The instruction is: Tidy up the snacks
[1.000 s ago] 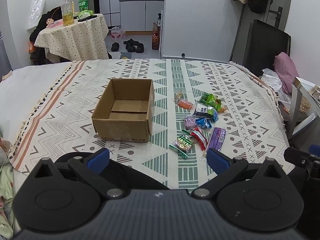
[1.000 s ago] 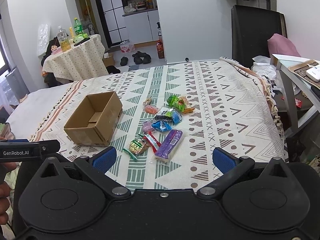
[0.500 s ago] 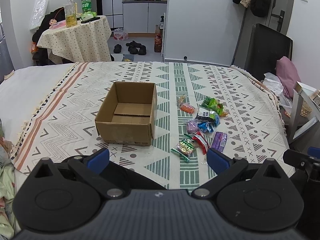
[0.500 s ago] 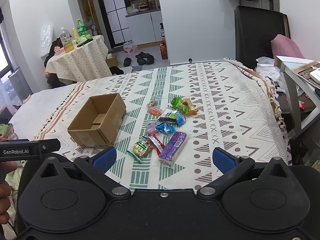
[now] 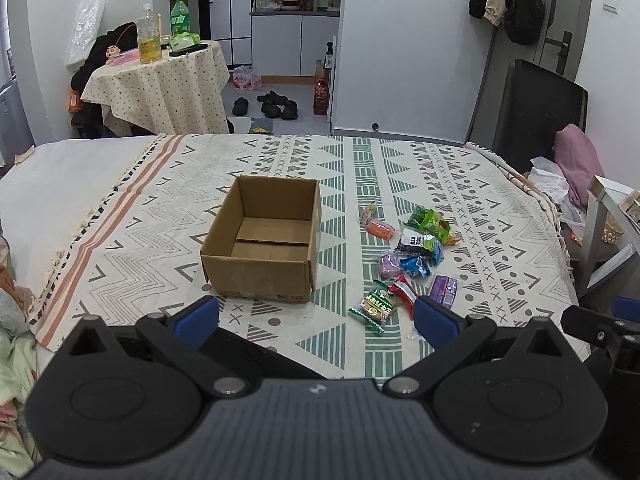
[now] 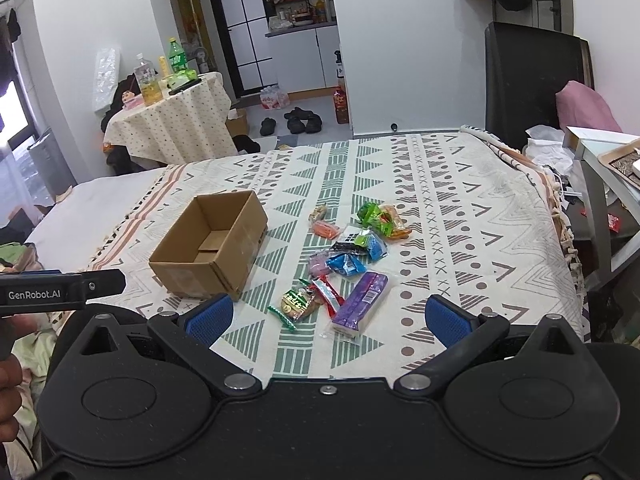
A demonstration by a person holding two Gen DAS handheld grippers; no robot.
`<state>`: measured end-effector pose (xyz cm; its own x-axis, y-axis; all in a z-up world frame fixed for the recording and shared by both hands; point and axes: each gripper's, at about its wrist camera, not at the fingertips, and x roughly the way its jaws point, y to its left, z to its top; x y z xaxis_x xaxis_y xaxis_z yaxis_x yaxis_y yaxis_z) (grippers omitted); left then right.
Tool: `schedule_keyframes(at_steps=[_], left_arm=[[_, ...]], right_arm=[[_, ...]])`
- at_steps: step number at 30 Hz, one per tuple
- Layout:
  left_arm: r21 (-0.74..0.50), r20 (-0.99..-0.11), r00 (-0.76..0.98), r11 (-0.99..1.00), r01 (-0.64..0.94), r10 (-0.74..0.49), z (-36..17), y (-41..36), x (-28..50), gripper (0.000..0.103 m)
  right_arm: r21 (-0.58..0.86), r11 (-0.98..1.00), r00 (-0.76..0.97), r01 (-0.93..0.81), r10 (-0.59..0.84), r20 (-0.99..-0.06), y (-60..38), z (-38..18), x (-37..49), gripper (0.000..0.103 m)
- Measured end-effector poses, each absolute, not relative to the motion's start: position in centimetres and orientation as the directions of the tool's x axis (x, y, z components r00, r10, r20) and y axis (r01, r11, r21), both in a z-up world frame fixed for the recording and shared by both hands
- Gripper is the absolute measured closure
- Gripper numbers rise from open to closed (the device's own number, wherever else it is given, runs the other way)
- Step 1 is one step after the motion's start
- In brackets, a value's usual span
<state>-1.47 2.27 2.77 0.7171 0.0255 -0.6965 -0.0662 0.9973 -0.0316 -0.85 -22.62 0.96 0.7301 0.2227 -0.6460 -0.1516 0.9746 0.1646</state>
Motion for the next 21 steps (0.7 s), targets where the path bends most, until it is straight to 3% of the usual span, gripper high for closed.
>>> schedule_keyframes(at_steps=[21], left_arm=[[-0.055, -0.687, 0.727, 0.998, -0.036, -0.012, 1.7, 1.5, 0.0, 0.000]], right_arm=[[0.202, 0.966, 0.737, -0.159, 0.252, -0.627, -23.6, 0.5, 0.3, 0.001]])
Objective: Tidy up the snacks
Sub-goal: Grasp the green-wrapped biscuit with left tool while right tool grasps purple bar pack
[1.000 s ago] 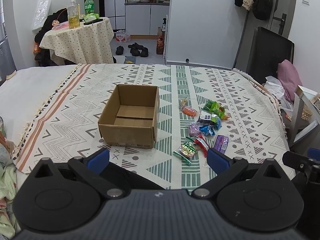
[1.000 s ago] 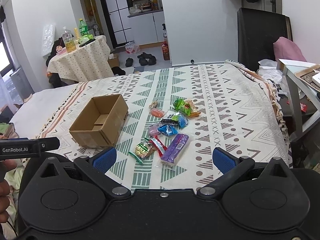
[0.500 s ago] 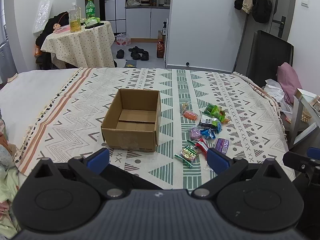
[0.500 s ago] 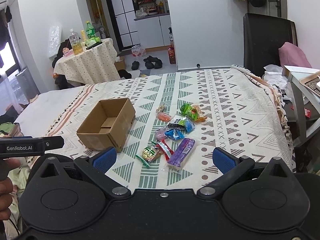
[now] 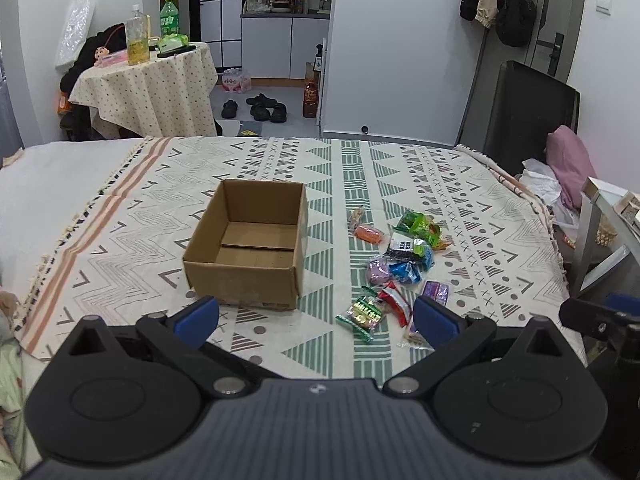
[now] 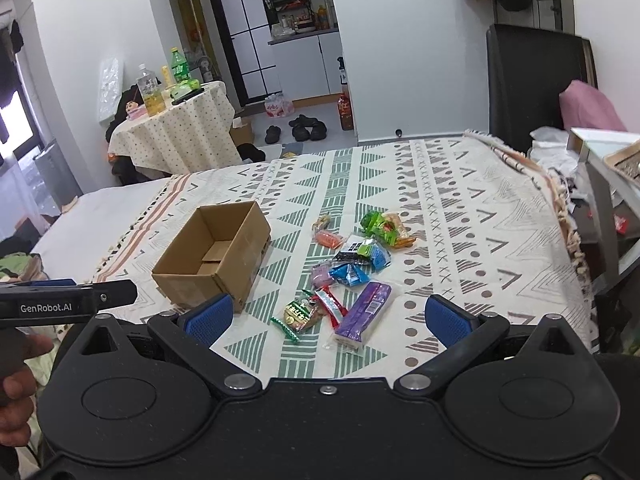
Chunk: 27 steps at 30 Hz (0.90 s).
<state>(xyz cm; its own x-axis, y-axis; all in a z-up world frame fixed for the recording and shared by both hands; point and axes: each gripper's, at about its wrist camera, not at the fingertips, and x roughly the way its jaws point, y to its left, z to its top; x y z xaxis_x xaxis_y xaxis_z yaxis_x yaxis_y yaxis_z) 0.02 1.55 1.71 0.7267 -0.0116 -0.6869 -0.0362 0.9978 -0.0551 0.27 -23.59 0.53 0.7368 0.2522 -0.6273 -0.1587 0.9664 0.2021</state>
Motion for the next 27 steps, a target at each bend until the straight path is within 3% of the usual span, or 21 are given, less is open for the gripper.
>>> schedule_keyframes(at_steps=[6, 16, 27], left_arm=[[-0.072, -0.684, 0.729, 0.997, -0.036, -0.023, 0.6, 1.2, 1.8, 0.001], [-0.106, -0.727, 0.682, 0.994, -0.005, -0.074, -3.0, -0.4, 5.9, 0.006], [-0.126, -0.793, 0.601, 0.992, 0.006, -0.104, -8.4, -1.5, 10.9, 0.015]], right_arm=[[0.245, 0.957, 0.708, -0.154, 0.279, -0.648, -23.9, -1.0, 1.9, 0.015], [0.324, 0.940, 0.642, -0.112, 0.317, -0.698, -24.7, -4.8, 5.6, 0.031], [0.359, 0.932, 0.576, -0.055, 0.323, -0.751, -25.5, -9.4, 9.6, 0.032]])
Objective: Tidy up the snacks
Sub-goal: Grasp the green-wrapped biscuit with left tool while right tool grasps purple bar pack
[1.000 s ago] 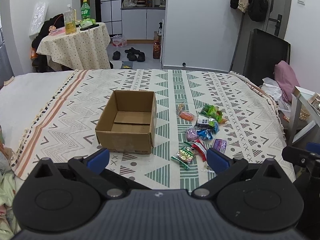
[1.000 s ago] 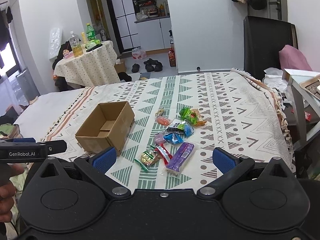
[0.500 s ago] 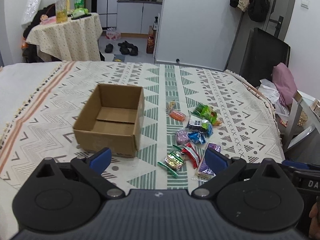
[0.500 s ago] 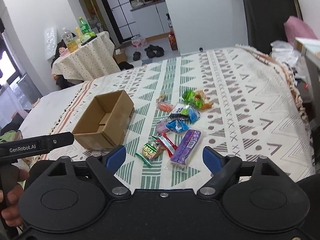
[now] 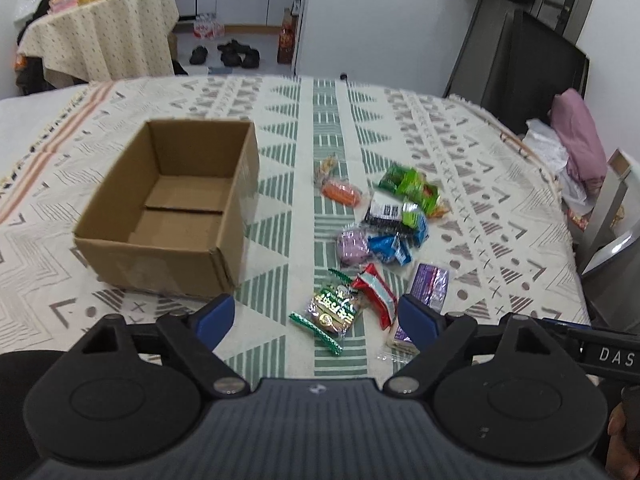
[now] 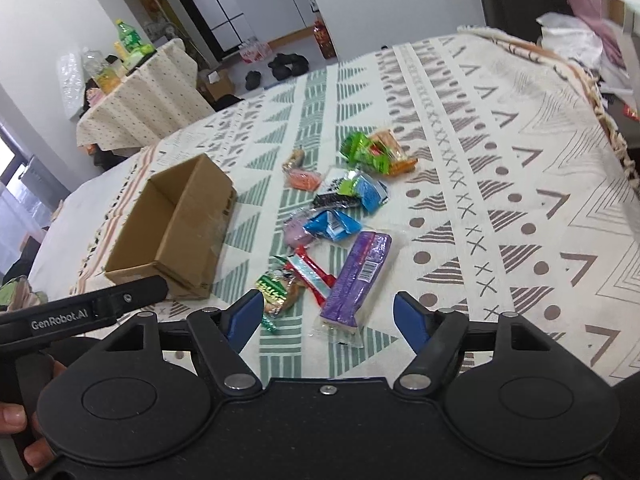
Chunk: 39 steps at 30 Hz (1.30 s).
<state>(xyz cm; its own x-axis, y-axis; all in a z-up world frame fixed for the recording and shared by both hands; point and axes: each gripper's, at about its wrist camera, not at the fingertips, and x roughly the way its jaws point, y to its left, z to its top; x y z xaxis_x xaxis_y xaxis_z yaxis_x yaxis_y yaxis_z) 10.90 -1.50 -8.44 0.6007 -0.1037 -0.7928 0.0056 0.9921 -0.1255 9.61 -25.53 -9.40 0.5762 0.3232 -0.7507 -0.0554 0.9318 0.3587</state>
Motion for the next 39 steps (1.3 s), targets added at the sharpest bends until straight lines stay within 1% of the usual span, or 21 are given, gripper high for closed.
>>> schedule_keyframes(at_steps=[11, 14, 17, 26, 29, 34, 39], left_arm=[[-0.075, -0.853, 0.514, 0.996, 0.052, -0.091, -13.4, -2.9, 14.6, 0.015], [-0.065, -0.868, 0.488, 0.996, 0.068, -0.090, -14.7, -3.4, 15.5, 0.018], [-0.060, -0.882, 0.462, 0.995, 0.074, -0.087, -15.9, -3.7, 16.2, 0.019], [-0.028, -0.898, 0.435, 0.994, 0.102, -0.070, -18.2, -5.1, 18.4, 0.021], [-0.024, -0.906, 0.417, 0.993, 0.113, -0.069, -19.1, -5.4, 19.1, 0.024], [-0.019, -0.919, 0.389, 0.992, 0.124, -0.066, -20.5, -6.0, 20.1, 0.026], [0.007, -0.920, 0.388, 0.991, 0.137, -0.047, -21.4, -6.5, 20.7, 0.028]], right_arm=[[0.396, 0.918, 0.527, 0.013, 0.331, -0.783, -26.0, -13.5, 12.5, 0.032], [0.422, 0.906, 0.519, 0.031, 0.346, -0.781, -26.1, -14.3, 13.3, 0.032], [0.425, 0.904, 0.514, 0.044, 0.345, -0.785, -26.0, -15.0, 14.1, 0.032], [0.417, 0.902, 0.478, 0.111, 0.319, -0.819, -25.9, -17.5, 16.5, 0.032], [0.413, 0.903, 0.466, 0.117, 0.318, -0.826, -25.6, -18.2, 17.0, 0.035], [0.417, 0.900, 0.438, 0.131, 0.325, -0.838, -25.3, -19.5, 17.8, 0.043], [0.409, 0.903, 0.414, 0.133, 0.324, -0.850, -24.9, -20.4, 18.4, 0.043]])
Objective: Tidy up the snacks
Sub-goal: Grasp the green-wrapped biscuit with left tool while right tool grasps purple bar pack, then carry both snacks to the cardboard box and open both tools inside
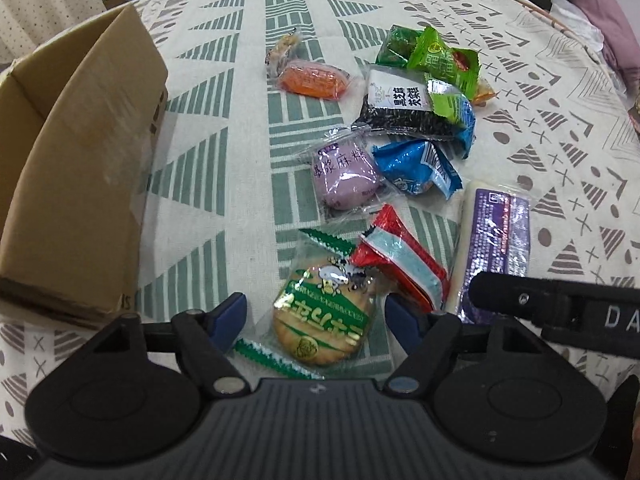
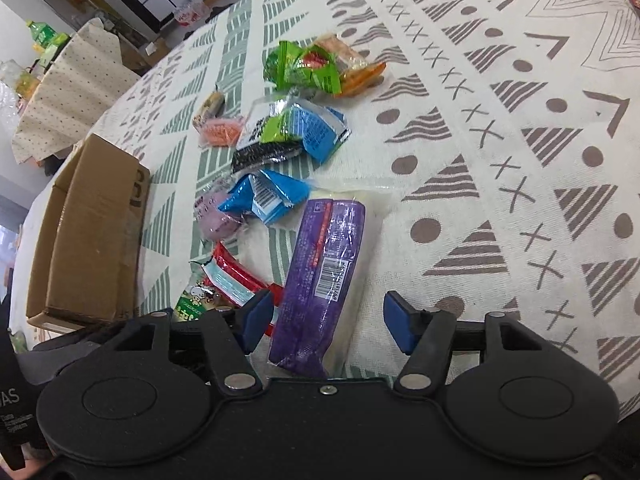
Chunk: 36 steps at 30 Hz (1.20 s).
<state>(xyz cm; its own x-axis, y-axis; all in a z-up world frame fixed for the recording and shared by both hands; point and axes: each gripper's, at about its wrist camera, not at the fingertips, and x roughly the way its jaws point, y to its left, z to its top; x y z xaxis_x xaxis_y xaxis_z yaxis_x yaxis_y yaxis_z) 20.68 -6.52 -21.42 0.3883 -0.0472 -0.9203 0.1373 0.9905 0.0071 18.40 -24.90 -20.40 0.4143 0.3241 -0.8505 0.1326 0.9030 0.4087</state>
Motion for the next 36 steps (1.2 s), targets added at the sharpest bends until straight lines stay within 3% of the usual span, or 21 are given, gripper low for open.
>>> schedule_keyframes(at_steps=[3, 5, 6, 8, 15, 36], left_arm=[[0.019, -0.916, 0.399, 0.988, 0.155, -0.045, -21.5, -6.8, 20.7, 0.032], [0.017, -0.913, 0.404, 0.986, 0.165, -0.052, -21.4, -6.8, 20.6, 0.046], [0.013, -0.913, 0.405, 0.986, 0.165, -0.056, -21.3, -6.8, 20.5, 0.048], [-0.005, -0.911, 0.407, 0.989, 0.147, -0.065, -21.0, -6.6, 20.5, 0.055], [-0.057, -0.899, 0.429, 0.993, 0.099, -0.094, -19.5, -5.8, 20.4, 0.056], [-0.087, -0.795, 0.602, 0.996, 0.012, -0.077, -10.3, -3.0, 18.4, 0.056]], right_arm=[[0.406, 0.903, 0.409, 0.140, 0.320, -0.854, -24.7, -20.9, 18.7, 0.043], [0.394, 0.909, 0.411, 0.132, 0.312, -0.857, -24.4, -21.1, 18.9, 0.044], [0.390, 0.912, 0.414, 0.128, 0.308, -0.857, -24.3, -21.1, 18.9, 0.048], [0.388, 0.913, 0.415, 0.124, 0.308, -0.856, -24.2, -21.2, 19.0, 0.065], [0.417, 0.899, 0.445, 0.133, 0.322, -0.836, -24.7, -20.5, 18.6, 0.073], [0.524, 0.851, 0.591, -0.048, 0.447, -0.672, -22.9, -15.5, 18.7, 0.077]])
